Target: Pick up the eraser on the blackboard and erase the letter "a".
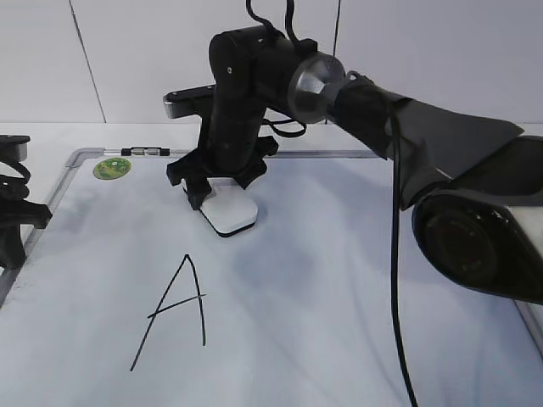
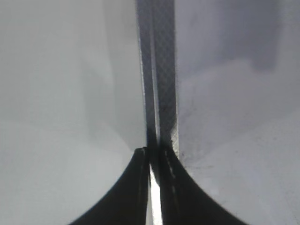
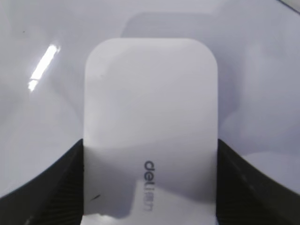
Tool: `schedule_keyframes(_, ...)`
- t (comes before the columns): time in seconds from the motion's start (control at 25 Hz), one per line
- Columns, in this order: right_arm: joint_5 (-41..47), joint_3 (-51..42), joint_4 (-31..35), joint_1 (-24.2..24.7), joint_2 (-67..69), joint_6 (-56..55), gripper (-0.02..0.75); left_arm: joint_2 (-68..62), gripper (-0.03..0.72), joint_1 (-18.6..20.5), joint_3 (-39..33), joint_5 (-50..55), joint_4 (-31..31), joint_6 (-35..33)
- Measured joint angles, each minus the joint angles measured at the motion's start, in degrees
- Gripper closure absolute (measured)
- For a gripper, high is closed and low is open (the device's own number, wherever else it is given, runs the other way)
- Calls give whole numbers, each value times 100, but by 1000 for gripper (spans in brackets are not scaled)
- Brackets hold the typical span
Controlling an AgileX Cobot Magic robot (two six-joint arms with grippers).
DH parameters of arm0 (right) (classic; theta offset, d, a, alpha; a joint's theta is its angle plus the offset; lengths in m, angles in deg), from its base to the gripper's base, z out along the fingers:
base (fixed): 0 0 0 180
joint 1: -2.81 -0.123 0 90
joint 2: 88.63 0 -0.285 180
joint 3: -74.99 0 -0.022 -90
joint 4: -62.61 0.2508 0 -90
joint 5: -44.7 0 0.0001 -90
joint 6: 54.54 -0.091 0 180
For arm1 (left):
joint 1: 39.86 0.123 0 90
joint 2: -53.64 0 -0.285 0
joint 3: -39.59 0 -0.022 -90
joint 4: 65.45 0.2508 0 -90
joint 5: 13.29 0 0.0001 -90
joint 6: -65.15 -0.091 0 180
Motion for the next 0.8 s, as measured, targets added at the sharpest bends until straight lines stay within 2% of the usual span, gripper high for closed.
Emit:
schedule_keyframes(0.24,0,0,236,327,0,-32,206,0,671,0,9,-10,0,0)
schedule_keyframes(0.48,-19,0,238,927,0,-76,206,0,671,0,9,-10,0,0)
schedule_keyframes(0.8,-23,-24,445,985,-50,-84,206,0,671,0,9,-10,0,0)
